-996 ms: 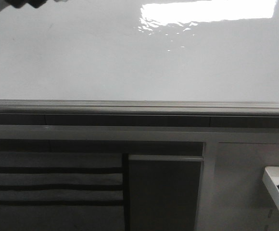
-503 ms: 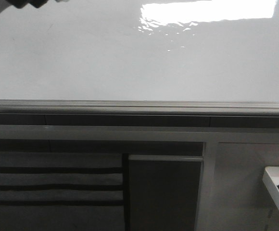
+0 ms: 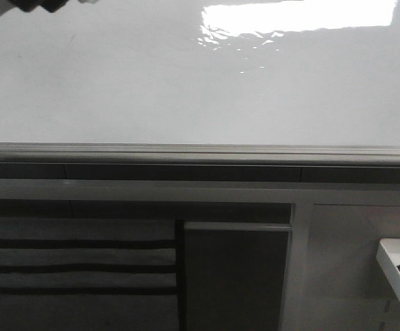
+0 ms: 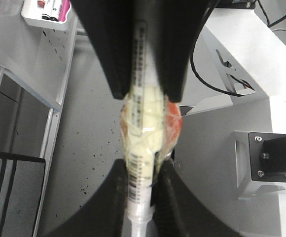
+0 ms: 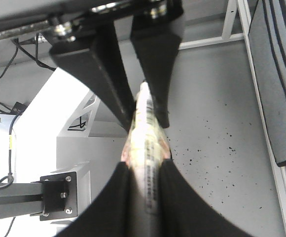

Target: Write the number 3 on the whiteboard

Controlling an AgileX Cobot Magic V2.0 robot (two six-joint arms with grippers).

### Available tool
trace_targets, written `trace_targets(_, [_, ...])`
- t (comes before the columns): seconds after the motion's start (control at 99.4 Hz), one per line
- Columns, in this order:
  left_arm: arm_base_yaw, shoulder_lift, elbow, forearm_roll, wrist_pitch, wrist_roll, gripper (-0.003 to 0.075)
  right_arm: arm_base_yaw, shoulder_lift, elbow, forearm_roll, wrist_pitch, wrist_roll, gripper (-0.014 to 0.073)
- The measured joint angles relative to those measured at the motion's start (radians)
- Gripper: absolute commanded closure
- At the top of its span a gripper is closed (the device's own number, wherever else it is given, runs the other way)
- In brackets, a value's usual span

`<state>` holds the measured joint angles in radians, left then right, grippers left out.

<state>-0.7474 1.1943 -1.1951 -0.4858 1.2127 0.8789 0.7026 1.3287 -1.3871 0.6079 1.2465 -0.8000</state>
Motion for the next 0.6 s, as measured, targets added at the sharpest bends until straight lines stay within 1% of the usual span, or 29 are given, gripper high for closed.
trace_targets(0.04, [0.000, 0.000, 0.000, 0.000, 0.000, -0.001, 0.0677, 0.000, 0.000, 0.000, 0.000, 0.000, 0.000, 0.0650])
trace_targets(0.091, [0.000, 0.000, 0.000, 0.000, 0.000, -0.001, 0.0607, 0.000, 0.000, 0.000, 0.000, 0.000, 0.000, 0.0650])
trace_targets(0.141, [0.000, 0.000, 0.000, 0.000, 0.000, -0.001, 0.0505, 0.000, 0.000, 0.000, 0.000, 0.000, 0.002, 0.0650])
trace_targets(0.161, [0.000, 0.000, 0.002, 0.000, 0.000, 0.002, 0.0477, 0.000, 0.000, 0.000, 0.000, 0.000, 0.002, 0.0650])
trace_targets(0.211, [0.000, 0.000, 0.000, 0.000, -0.003, 0.006, 0.0371, 0.000, 0.000, 0.000, 0.000, 0.002, 0.002, 0.0650])
trace_targets(0.292, [0.000, 0.000, 0.000, 0.000, -0.017, 0.006, 0.0264, 0.000, 0.000, 0.000, 0.000, 0.002, 0.002, 0.0650])
trace_targets(0.342, [0.000, 0.000, 0.000, 0.000, -0.024, 0.006, 0.0245, 0.000, 0.000, 0.000, 0.000, 0.002, 0.002, 0.0650])
trace_targets(0.453, [0.005, -0.005, -0.012, 0.009, -0.036, -0.004, 0.0246, 0.000, 0.000, 0.000, -0.024, 0.002, 0.002, 0.0650])
trace_targets(0.523, [0.023, -0.022, -0.012, 0.018, -0.054, -0.024, 0.0246, 0.000, -0.002, 0.000, -0.062, 0.002, 0.024, 0.0650])
trace_targets(0.604, [0.059, -0.055, -0.012, 0.037, -0.070, -0.054, 0.0246, 0.000, -0.024, 0.000, -0.140, 0.002, 0.077, 0.0650])
